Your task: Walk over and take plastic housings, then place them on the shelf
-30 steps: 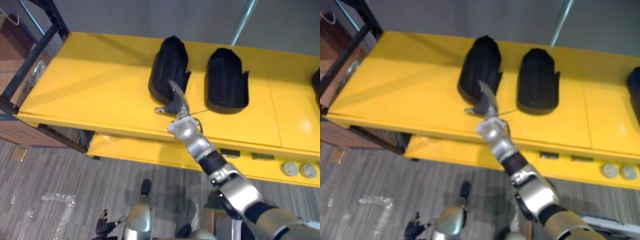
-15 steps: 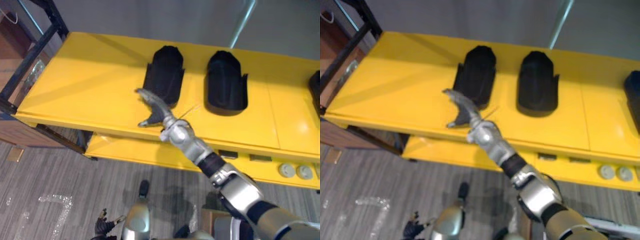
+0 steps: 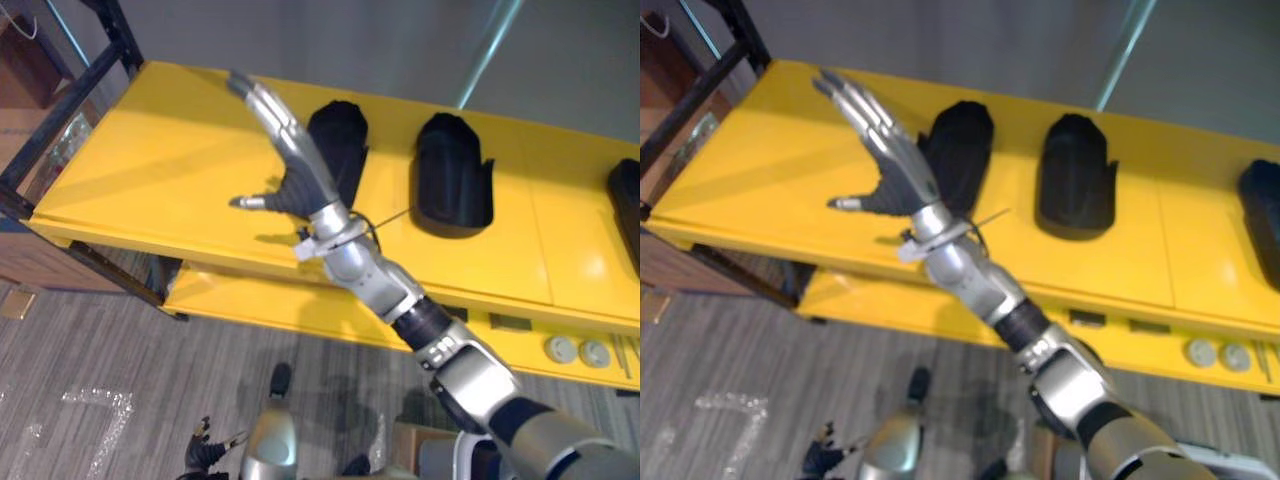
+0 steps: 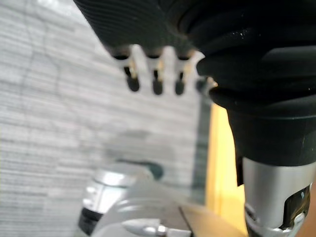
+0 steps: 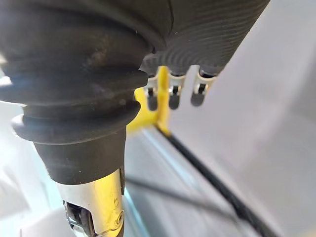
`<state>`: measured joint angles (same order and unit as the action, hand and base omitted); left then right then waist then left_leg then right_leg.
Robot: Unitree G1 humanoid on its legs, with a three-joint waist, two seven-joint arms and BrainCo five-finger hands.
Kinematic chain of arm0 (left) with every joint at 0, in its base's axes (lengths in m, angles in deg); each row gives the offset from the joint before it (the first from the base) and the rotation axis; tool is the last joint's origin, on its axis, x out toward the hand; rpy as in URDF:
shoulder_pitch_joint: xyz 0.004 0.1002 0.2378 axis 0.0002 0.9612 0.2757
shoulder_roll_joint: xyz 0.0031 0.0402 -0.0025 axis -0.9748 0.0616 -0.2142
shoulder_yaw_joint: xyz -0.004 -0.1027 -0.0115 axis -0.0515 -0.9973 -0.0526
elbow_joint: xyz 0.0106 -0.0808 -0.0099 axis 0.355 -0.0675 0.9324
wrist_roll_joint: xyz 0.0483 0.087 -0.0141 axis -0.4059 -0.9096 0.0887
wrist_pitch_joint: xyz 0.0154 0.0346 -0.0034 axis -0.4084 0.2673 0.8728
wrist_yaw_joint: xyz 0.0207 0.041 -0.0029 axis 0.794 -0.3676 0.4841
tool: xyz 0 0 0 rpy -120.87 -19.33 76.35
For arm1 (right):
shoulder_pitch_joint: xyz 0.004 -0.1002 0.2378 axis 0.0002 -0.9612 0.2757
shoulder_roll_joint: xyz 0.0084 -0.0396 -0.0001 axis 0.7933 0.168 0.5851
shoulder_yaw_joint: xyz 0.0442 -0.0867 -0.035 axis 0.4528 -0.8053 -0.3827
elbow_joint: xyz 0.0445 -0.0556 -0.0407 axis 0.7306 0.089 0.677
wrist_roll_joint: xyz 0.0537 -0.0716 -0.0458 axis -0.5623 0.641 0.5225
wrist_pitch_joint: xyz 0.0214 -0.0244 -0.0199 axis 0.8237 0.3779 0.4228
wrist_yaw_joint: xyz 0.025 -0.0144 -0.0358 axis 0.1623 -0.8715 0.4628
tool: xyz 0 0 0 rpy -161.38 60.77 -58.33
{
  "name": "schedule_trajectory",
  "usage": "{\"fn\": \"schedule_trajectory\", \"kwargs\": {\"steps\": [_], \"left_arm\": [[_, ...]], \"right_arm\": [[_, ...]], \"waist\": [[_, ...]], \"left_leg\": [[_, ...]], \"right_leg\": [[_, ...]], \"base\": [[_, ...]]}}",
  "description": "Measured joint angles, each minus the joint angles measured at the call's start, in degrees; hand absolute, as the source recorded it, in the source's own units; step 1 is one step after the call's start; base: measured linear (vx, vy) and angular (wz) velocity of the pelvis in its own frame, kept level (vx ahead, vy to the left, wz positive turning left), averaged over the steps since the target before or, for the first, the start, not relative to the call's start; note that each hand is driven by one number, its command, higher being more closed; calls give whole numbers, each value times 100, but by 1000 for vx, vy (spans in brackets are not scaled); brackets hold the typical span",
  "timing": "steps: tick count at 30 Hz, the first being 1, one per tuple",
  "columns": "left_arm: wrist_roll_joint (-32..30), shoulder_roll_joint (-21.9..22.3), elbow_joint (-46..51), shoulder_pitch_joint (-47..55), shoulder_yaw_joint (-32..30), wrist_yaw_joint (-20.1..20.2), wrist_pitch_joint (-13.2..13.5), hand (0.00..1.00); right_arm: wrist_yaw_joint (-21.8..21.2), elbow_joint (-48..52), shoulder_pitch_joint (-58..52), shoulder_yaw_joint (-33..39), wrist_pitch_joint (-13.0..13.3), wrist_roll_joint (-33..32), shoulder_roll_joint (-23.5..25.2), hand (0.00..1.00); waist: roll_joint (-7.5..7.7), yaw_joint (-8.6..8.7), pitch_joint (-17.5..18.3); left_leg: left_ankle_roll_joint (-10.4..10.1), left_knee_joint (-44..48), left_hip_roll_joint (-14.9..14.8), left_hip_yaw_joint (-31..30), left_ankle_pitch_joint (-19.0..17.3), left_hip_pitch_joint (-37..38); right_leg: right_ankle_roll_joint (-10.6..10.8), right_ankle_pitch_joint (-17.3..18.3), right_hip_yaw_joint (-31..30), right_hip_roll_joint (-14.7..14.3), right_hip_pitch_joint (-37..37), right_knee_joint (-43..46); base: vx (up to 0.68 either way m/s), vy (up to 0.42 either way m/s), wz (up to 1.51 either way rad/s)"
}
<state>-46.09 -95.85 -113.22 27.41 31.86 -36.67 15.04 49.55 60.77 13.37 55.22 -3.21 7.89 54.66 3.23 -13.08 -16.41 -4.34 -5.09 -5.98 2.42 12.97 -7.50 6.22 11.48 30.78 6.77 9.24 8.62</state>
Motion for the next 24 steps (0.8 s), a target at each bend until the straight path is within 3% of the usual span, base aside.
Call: {"fn": "schedule_trajectory", "kwargs": {"steps": [4, 9, 12, 15, 19, 21, 22, 24], "left_arm": [[-157, -4, -27, -4, -6, -63, 78, 0], [-384, -9, -54, -74, -5, -82, 167, 0], [-352, -29, -125, -189, -32, -176, 166, 0], [-315, 1, -242, -213, -57, -239, 52, 0], [-311, 83, -492, -110, -65, -319, 3, 0], [-312, 149, -505, -40, -121, -335, -4, 0], [-311, 221, -508, -1, -244, -339, 1, 0], [-313, 279, -503, 19, -227, -343, 26, 0]], "right_arm": [[-71, 778, -20, 384, 29, -123, -65, 0], [-616, 1827, -648, 931, -441, -1109, -479, 0], [-746, 2533, -1899, 2050, -630, -1672, -954, 0], [-732, 2815, -3372, 3319, -718, -2021, -1290, 0], [-769, 2756, -5568, 4575, -660, -3128, -1098, 0], [-817, 2553, -6177, 4871, -512, -3343, -865, 0], [-913, 2266, -6735, 5074, -326, -3529, -633, 0], [-1031, 2092, -7277, 5089, -66, -3737, -290, 0]], "waist": [[153, 143, 157], [277, 423, 392], [318, 606, 602], [230, 948, 756], [-6, 1461, 918], [-91, 1640, 974], [-136, 1828, 999], [-230, 1955, 1026]], "left_leg": [[-15, -4, -14, 190, -73, 148], [-20, -6, -86, 647, -172, 368], [-27, -11, -154, 1001, -192, 455], [-43, -15, -235, 1395, -215, 585], [-134, -18, -432, 1890, -291, 863], [-154, -18, -495, 2077, -310, 968], [-187, -18, -529, 2209, -341, 1061], [-205, -17, -543, 2361, -399, 1158]], "right_leg": [[14, -97, -196, 0, 87, -189], [-5, -231, -622, 6, 78, -314], [-37, -369, -994, -11, -27, -348], [-57, -485, -1395, -9, -150, -352], [-115, -610, -1966, -135, -267, -394], [-128, -597, -2123, -173, -316, -398], [-123, -561, -2223, -195, -318, -364], [-111, -545, -2355, -200, -326, -335]], "base": [[3, -1, -27], [-3, 7, -44], [2, 9, -63], [-33, 12, -65], [-37, -12, -74], [-47, -23, -62], [-35, -21, -47], [-25, -4, -37]]}}
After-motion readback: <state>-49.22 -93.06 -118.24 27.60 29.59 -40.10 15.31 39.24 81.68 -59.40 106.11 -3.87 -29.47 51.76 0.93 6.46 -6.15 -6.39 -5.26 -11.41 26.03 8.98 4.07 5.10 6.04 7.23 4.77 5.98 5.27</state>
